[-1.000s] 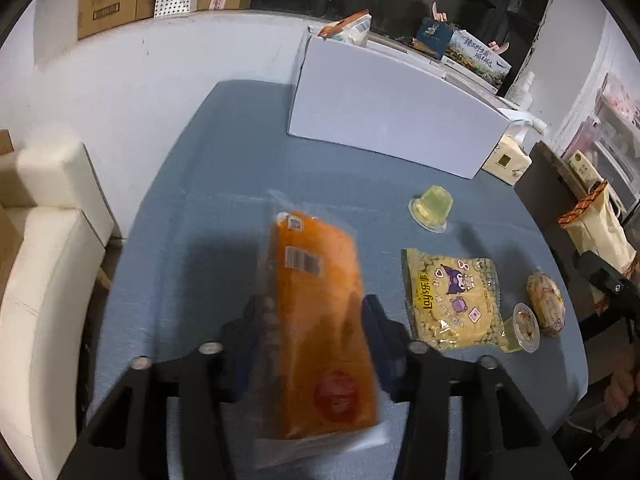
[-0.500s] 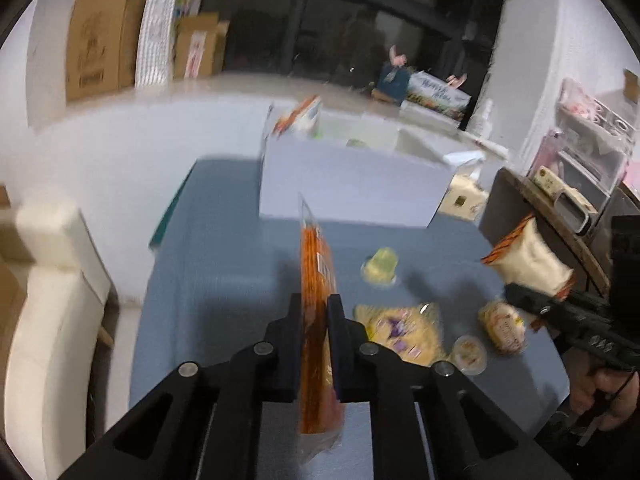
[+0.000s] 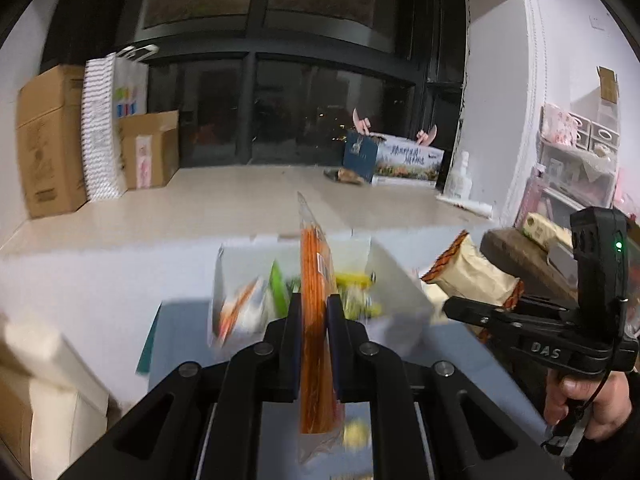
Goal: Organize snacks
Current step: 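Carry both bags into the white box and open both tools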
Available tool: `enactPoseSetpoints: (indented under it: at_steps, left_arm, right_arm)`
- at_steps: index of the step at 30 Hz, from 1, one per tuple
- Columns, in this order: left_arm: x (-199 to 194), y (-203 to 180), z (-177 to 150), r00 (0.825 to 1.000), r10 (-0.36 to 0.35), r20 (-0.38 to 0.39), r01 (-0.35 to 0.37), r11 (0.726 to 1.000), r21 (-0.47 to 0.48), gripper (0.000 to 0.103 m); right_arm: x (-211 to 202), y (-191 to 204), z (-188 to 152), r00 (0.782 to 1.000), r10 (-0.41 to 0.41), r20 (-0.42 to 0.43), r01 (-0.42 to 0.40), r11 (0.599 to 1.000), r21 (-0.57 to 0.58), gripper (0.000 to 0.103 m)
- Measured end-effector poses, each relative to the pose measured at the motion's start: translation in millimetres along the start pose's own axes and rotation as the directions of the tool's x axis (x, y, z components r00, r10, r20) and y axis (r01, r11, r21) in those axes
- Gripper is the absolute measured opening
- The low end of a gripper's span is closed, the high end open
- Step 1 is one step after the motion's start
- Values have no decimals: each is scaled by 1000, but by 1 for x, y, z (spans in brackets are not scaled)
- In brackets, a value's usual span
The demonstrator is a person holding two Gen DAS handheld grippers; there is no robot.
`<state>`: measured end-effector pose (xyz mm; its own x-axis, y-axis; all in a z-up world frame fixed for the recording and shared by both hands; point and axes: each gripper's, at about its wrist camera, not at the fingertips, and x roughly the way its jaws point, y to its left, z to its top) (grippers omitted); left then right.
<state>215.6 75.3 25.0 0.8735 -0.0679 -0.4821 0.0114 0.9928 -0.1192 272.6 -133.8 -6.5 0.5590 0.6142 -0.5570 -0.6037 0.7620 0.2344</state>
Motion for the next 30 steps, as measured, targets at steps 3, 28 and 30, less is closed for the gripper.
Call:
enactPoseSetpoints:
  at_steps: [3,28,30]
  left_arm:
    - [38,-10,32,999,48,17,-49,997,57,13]
    - [44,0,9,998,-13,-69,14,1000,15,103]
    - [24,-7,-14,996,-41,-78,44,999,32,103]
  right_arm:
    - [24,-18,33,999,-43,-5,43,999,11,17]
    - [4,-24,37,999,-34,39,36,998,-50,103]
    - [-13,-16,17,999,-14,39,16,998,-66,103]
